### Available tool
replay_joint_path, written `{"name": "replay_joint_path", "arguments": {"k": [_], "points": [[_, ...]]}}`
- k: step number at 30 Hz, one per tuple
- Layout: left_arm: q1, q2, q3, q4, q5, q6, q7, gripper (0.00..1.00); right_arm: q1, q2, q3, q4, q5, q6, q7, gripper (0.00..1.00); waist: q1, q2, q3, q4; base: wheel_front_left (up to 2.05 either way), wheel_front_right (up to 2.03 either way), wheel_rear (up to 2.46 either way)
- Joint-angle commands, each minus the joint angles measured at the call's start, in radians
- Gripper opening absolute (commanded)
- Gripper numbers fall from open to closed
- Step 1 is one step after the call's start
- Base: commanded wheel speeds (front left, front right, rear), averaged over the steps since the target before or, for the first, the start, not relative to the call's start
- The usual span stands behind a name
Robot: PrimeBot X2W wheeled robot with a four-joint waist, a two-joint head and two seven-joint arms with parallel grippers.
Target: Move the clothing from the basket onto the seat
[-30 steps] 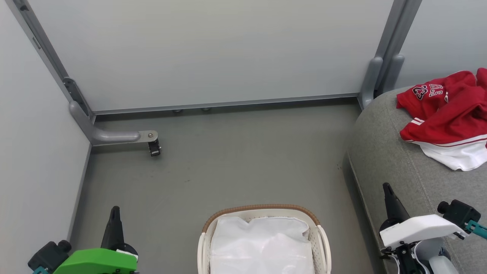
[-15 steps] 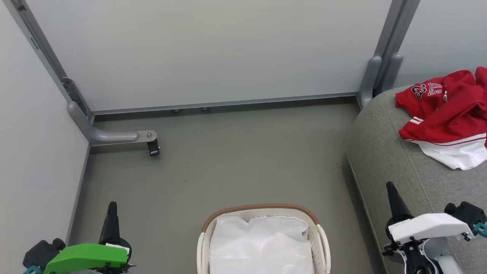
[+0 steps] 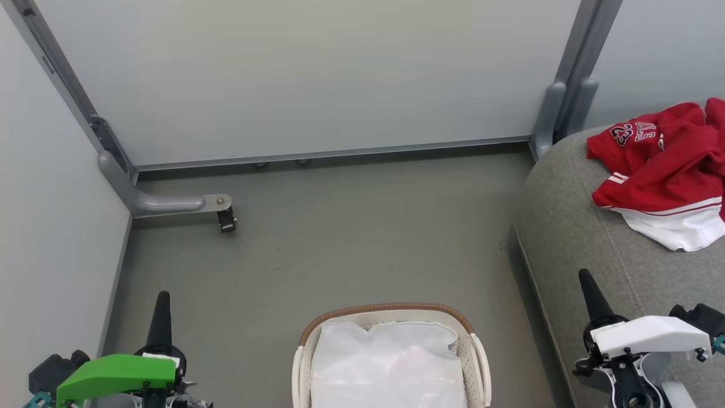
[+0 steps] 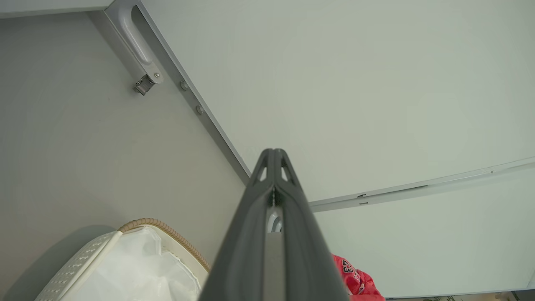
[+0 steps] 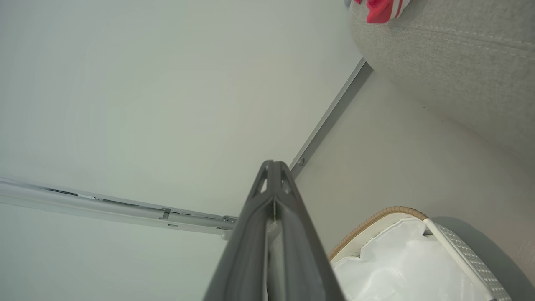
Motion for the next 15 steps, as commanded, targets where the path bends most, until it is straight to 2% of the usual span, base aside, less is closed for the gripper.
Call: {"name": "replay_joint_path", "arguments": {"k": [1,15], "points": [[-0.029,0.007,0.006,-0.012,-0.023,-0.005,0.008,0.00,-0.021,-0.005,-0.007,-0.012,0.028,-0.001,0.008,0.00,0.0000,0.0068,0.000,0.000,0.00,0.00,0.00],[-0.047,0.007,0.023,-0.012,-0.131,-0.008,0.041,0.00,-0.022,-0.006,-0.024,-0.018,0.152,-0.001,0.042,0.00,0.0000,0.0081,0.002,-0.005,0.00,0.00,0.00]]}}
